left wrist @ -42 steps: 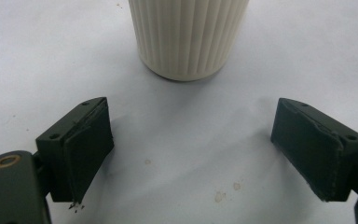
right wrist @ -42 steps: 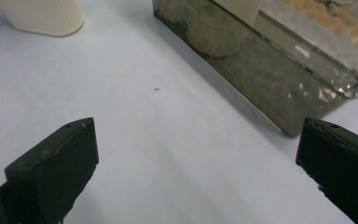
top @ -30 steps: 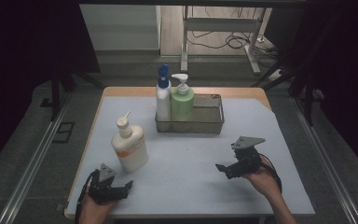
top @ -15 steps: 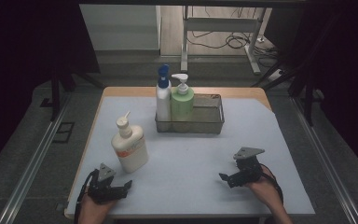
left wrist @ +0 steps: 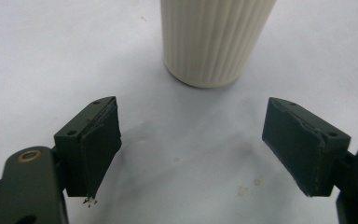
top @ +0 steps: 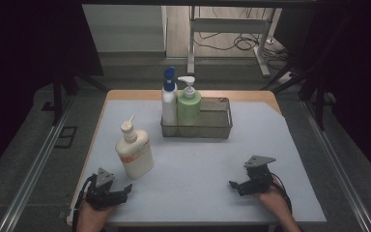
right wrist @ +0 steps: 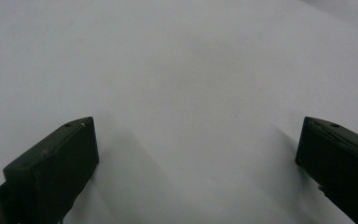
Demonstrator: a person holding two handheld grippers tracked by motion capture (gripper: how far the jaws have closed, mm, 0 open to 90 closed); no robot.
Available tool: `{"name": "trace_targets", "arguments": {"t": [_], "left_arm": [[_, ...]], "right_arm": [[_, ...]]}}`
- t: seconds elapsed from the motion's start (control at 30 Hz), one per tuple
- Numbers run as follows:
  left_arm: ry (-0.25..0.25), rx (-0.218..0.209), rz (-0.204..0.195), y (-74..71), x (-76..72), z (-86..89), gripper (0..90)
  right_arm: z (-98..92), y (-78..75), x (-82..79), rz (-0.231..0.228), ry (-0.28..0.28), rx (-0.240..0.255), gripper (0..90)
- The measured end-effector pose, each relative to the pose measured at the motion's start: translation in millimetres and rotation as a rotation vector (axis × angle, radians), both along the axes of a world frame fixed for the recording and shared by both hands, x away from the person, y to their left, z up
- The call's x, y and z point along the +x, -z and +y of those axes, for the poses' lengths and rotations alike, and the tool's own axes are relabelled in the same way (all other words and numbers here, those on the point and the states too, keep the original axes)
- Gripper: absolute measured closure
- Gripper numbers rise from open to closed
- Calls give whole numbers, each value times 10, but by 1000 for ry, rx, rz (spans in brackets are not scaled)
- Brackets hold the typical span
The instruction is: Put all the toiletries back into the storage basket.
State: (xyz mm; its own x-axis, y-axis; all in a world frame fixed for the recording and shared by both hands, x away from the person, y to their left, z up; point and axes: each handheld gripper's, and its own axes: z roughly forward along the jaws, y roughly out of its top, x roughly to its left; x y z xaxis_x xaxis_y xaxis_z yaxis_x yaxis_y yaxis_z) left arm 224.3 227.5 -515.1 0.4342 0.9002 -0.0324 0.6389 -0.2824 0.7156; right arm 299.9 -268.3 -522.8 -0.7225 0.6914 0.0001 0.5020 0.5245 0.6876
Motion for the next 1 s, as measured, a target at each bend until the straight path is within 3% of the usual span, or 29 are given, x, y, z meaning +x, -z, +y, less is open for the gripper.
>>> {"name": "trace_targets", "arguments": {"t": [0.4, 0.5, 0.77, 1.0], "left_arm": [[-8, -55, 10, -98, 110, 117, 281], [-1, -32, 13, -141, 151, 140, 320], [-16, -26, 14, -184, 289, 277, 415], [2, -52, 20, -175, 459, 269, 495]], "right_arm": [[-4, 3, 1, 1, 1, 4, 0], [-5, 4, 1, -1, 0, 4, 0], [-5, 5, 1, -2, 1, 5, 0], [-5, 5, 1, -2, 1, 6, 0]]}}
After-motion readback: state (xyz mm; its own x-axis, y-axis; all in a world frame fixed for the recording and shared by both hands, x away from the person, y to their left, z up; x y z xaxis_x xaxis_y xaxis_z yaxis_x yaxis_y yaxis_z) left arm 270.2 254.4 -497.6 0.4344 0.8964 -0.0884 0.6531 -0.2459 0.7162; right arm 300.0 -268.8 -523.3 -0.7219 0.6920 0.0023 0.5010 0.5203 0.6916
